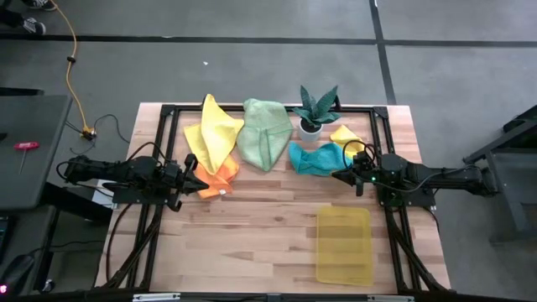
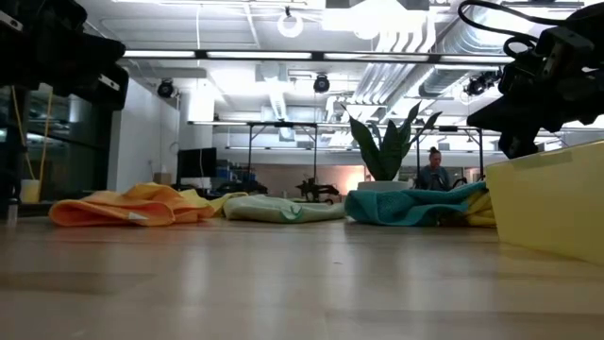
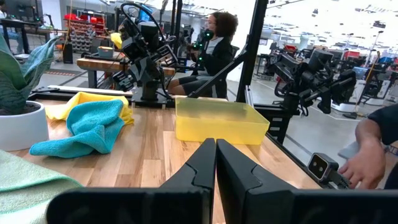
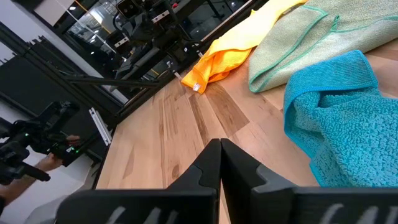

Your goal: Fold microfiber towels

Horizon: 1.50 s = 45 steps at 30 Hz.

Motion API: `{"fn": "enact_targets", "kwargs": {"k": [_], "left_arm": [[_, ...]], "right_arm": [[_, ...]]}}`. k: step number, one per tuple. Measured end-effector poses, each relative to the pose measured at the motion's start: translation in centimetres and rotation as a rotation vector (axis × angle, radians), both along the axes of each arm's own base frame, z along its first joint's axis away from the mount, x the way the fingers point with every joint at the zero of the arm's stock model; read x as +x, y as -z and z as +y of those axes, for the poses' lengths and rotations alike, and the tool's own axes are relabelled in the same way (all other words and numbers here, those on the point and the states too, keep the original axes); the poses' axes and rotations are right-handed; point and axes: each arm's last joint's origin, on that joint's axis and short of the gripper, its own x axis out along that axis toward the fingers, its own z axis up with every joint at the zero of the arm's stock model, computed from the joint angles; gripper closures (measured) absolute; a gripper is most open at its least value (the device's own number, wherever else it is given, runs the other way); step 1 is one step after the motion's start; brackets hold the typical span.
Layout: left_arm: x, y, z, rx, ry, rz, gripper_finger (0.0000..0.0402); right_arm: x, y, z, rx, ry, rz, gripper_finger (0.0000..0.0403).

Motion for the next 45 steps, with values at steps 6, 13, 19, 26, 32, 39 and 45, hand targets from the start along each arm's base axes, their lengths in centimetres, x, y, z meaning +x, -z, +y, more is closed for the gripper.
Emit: {"fn": "enact_targets", "kwargs": {"k": [6,13,19,26,32,39,45], "left_arm": [[0.0,0.0,0.0,0.0,0.0,0.0,0.0398],[0.0,0.0,0.0,0.0,0.0,0.0,0.0398],[0.0,0.0,0.0,0.0,0.0,-0.001,0.0398],[-0.1,-1.1,0.2,-0.031,-0.083,-0.112,0.0398],[0.3,-1.9,0.6,-0.133,-0.21,-0.18,0.0394],[2.9,-2.7,0.8,-0.053,-0.315,0.056,0.0334],[4.9,-2.1,1.2,-0.023,-0.485,0.474,0.0255]], "right_arm": [[0.0,0.0,0.0,0.0,0.0,0.0,0.0403],[0.0,0.0,0.0,0.0,0.0,0.0,0.0403],[0.0,0.0,0.0,0.0,0.0,0.0,0.0403],[0.0,0.0,0.0,0.0,0.0,0.0,0.0403],[0.0,0.0,0.0,0.0,0.0,0.0,0.0403],[0.0,0.0,0.0,0.0,0.0,0.0,0.0403],[0.0,0.0,0.0,0.0,0.0,0.0,0.0403]]}}
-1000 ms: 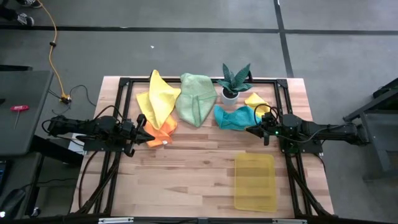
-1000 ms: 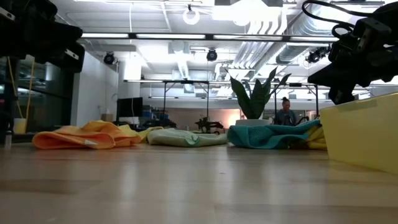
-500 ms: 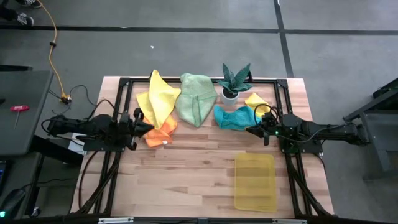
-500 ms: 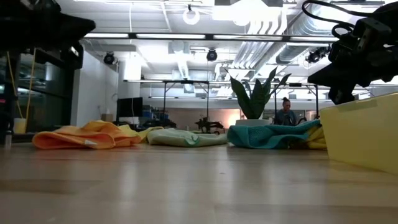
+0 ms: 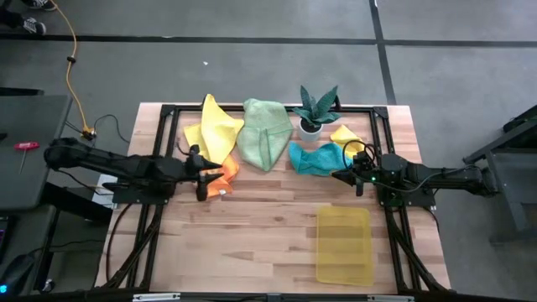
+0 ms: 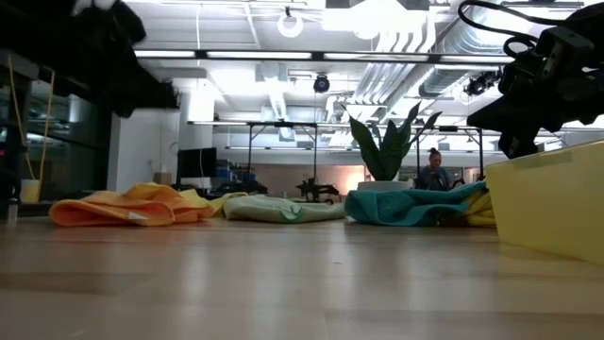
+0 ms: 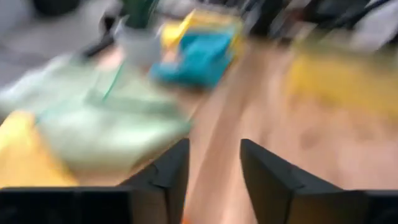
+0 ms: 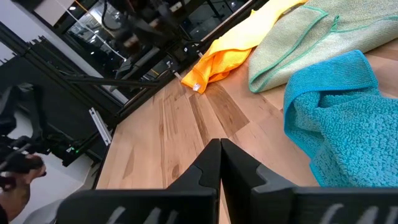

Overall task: Fold microfiber towels
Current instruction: Fold the left yellow microfiber cloth

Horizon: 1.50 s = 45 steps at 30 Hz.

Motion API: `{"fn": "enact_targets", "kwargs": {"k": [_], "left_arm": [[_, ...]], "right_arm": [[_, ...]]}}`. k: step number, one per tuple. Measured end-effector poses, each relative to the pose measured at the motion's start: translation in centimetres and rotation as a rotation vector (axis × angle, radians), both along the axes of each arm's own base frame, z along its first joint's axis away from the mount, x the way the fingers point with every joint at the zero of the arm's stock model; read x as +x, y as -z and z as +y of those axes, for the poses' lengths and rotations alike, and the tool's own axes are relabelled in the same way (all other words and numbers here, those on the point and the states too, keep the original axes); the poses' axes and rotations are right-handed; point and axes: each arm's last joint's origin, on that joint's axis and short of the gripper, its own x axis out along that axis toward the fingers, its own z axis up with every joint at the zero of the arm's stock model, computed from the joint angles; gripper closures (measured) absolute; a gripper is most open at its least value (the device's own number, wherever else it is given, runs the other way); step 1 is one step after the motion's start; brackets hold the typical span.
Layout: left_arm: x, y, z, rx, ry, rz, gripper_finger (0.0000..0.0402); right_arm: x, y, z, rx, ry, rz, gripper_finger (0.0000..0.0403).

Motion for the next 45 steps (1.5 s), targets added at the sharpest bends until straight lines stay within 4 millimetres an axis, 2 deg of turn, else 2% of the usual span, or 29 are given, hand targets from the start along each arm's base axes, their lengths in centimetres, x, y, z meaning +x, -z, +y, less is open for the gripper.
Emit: {"fn": "enact_targets", "kwargs": {"k": [4,8,11,17,25,30,34,37,40,45], "left_arm": [[0.6,1.3,0.1,-0.05,-0.088,0.196,0.0216],[1.0,2.9,0.0,-0.099,-0.082,0.337,0.0201],[1.3,3.8,-0.1,-0.092,-0.081,0.404,0.0201],[1.4,4.6,-0.2,0.035,-0.168,0.474,0.0209],[1.1,5.4,-0.1,0.033,-0.196,0.555,0.0218],[1.1,5.5,-0.1,0.018,-0.212,0.552,0.0251],[1.2,5.4,-0.1,0.022,-0.209,0.545,0.0322],[1.8,4.5,-0.1,0.046,-0.184,0.535,0.0386],[3.2,2.2,-0.1,0.112,-0.17,0.493,0.0389],[6.0,-4.1,0.3,0.258,-0.127,0.387,0.0398]], "right_arm": [[0.0,0.0,0.0,0.0,0.0,0.0,0.0403],[0.0,0.0,0.0,0.0,0.0,0.0,0.0403],[0.0,0.0,0.0,0.0,0.0,0.0,0.0403],[0.0,0.0,0.0,0.0,0.0,0.0,0.0403],[0.0,0.0,0.0,0.0,0.0,0.0,0.0403],[0.0,0.0,0.0,0.0,0.0,0.0,0.0403],[0.0,0.0,0.0,0.0,0.0,0.0,0.0403],[0.0,0.0,0.0,0.0,0.0,0.0,0.0403],[0.0,0.0,0.0,0.0,-0.001,0.0,0.0403],[0.0,0.0,0.0,0.0,0.0,0.0,0.0403]]}}
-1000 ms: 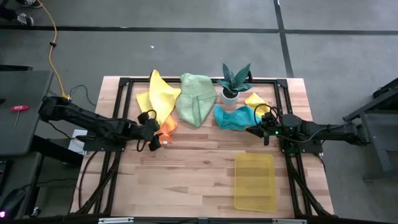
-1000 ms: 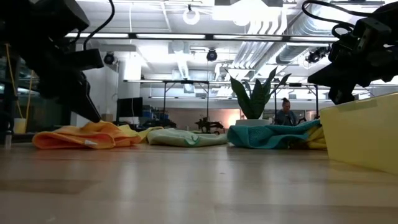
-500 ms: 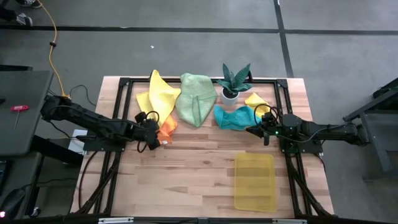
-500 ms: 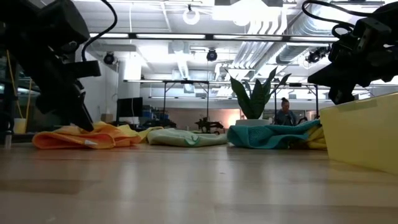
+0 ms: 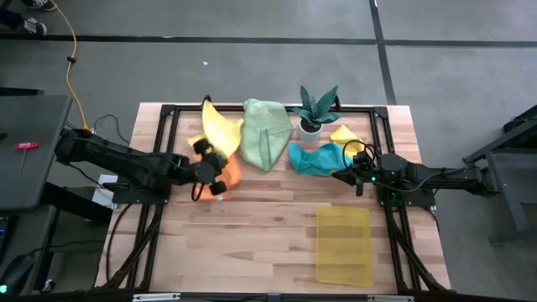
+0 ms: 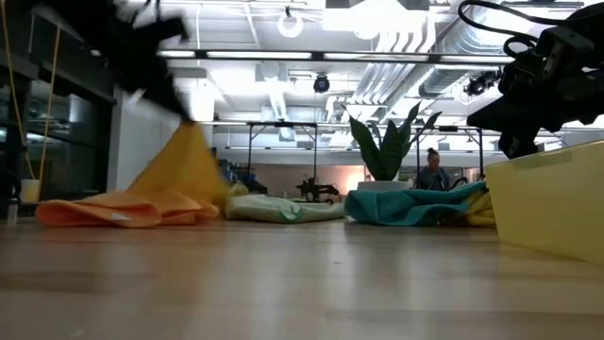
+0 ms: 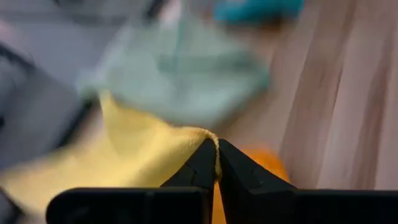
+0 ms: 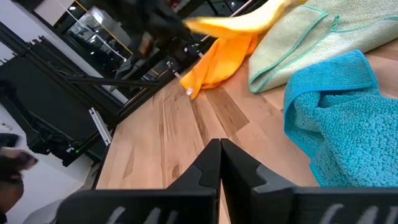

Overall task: Fold microfiber towels
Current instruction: Fold the left yellow microfiber cloth

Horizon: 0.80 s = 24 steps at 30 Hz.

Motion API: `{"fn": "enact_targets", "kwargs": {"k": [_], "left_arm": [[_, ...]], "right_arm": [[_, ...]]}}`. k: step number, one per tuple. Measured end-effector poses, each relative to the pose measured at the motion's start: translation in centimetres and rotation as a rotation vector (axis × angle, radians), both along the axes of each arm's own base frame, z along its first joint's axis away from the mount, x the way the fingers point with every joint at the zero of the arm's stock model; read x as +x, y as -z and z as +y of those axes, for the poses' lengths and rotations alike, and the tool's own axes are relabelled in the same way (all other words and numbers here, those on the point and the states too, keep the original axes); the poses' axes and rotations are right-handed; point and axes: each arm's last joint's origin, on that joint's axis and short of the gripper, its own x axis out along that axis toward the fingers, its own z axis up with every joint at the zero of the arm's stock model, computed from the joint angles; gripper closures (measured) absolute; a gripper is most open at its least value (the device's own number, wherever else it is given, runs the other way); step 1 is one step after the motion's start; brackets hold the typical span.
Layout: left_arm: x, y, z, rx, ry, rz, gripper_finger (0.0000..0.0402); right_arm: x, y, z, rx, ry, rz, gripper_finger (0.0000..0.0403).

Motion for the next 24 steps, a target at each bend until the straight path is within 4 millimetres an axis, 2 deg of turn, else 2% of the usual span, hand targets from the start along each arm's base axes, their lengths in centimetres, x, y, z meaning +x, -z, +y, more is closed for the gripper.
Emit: {"fn": "enact_targets", "kwargs": {"k": [7,9,11,14,18,24], "left_arm": [[2.4,-8.8,0.9,0.14,0.103,-0.174,0.0401],[3.1,-10.7,1.0,0.148,0.153,-0.246,0.0401],[3.6,-11.7,1.1,0.127,0.227,-0.295,0.0401],[4.5,-12.2,1.0,0.063,0.36,-0.36,0.0401],[5.7,-11.0,0.3,-0.042,0.472,-0.334,0.0401],[7.1,-9.4,-2.5,-0.124,0.604,-0.278,0.0401]], "right_arm": [[0.0,0.0,0.0,0.0,0.0,-0.001,0.0403],[0.0,0.0,0.0,0.0,0.0,0.0,0.0403],[0.0,0.0,0.0,0.0,0.0,-0.001,0.0403],[0.0,0.0,0.0,0.0,0.0,-0.001,0.0403],[0.0,0.0,0.0,0.0,0.0,-0.001,0.0403],[0.0,0.0,0.0,0.0,0.0,-0.001,0.0403]]}}
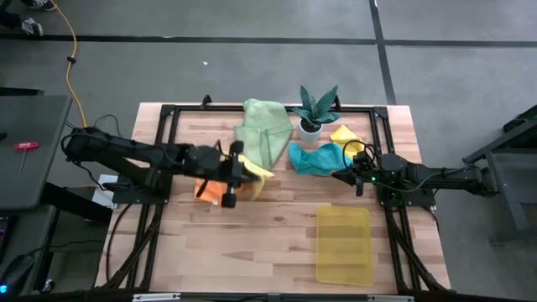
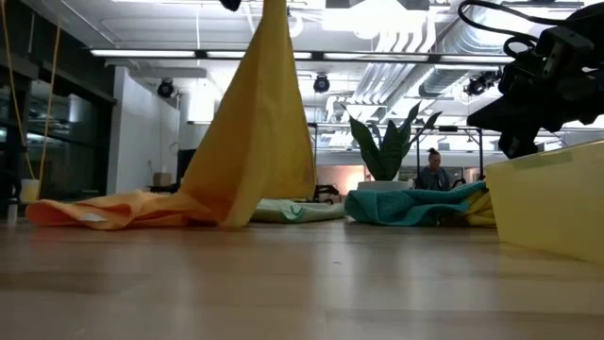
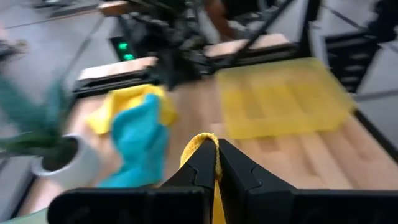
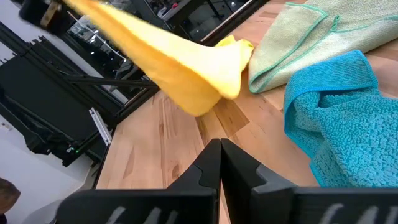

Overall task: Fold microfiber towels
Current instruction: Fold the left yellow microfiber cloth

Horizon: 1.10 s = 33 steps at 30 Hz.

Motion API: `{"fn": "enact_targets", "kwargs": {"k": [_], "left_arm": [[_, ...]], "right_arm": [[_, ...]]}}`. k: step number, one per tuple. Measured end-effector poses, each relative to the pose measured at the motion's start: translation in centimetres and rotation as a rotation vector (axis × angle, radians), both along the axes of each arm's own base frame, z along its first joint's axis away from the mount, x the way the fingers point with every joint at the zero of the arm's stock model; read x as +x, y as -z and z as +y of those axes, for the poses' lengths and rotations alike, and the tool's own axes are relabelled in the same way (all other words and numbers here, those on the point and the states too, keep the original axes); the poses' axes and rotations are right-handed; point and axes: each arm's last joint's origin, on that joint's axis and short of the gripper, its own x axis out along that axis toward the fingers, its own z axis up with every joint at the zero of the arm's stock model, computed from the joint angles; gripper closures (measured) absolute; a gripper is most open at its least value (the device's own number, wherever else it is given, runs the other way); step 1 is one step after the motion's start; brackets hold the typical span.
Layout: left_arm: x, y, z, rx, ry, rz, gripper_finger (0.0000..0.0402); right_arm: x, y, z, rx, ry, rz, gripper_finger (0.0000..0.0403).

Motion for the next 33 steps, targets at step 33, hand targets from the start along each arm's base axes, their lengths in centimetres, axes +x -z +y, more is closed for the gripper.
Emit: {"fn": "enact_targets", "kwargs": {"k": [33], "left_arm": [[-1.2,4.4,-0.5,0.103,-0.294,0.102,0.0401]], "right_arm": [[2.1,-2.9,0.9,-0.229,-0.077,-0.313,0.0403]]}}
